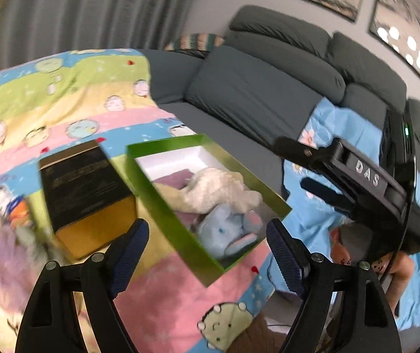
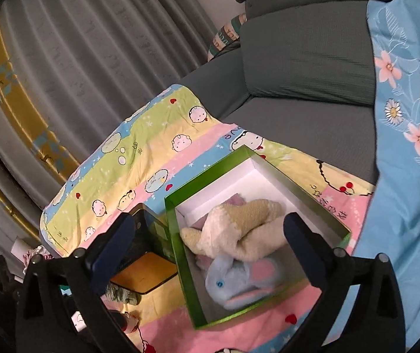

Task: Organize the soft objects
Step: 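Move the right gripper back over the quilt toward the green-yellow sponge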

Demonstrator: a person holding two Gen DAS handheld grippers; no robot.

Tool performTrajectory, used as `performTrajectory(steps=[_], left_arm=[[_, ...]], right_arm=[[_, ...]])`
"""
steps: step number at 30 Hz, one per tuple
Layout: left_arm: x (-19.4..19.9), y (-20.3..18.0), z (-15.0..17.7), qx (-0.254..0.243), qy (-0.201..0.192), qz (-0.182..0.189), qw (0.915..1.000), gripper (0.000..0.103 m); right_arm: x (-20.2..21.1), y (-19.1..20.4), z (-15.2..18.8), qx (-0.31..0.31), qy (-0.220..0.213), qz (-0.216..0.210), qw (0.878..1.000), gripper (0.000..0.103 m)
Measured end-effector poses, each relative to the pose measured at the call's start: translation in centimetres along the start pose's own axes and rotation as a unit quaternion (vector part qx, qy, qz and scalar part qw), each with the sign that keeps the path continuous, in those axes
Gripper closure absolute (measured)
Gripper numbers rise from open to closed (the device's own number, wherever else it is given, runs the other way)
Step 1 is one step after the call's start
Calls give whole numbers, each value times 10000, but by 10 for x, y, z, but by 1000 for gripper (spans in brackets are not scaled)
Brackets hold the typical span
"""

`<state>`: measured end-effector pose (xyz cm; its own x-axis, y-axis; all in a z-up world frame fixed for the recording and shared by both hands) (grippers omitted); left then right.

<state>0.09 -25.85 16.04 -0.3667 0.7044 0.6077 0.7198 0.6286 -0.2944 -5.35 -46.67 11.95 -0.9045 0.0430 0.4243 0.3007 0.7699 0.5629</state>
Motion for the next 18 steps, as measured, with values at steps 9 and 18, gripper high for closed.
performTrajectory(steps=[9, 18], left_arm=[[56, 53, 42, 818, -130, -664, 9943, 20], [124, 141, 111, 2050, -248, -1628, 9648, 3]], right_arm=[[22, 37, 42, 662, 286, -90, 9974, 1], [13, 82, 83, 1077, 825, -403, 9899, 1]])
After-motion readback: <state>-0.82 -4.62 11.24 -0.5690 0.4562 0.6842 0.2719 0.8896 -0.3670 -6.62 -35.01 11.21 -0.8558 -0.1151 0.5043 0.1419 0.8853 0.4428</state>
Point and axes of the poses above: each gripper's, at about its wrist camera, not at the fingertips, and x roughly against the way its jaws point, y to its left, z to its underside, the point moved 4 cm from there along -x, roughly the way its jaws point, and after that the axes turned 2 degrees about -x, right-handed, at the moved point
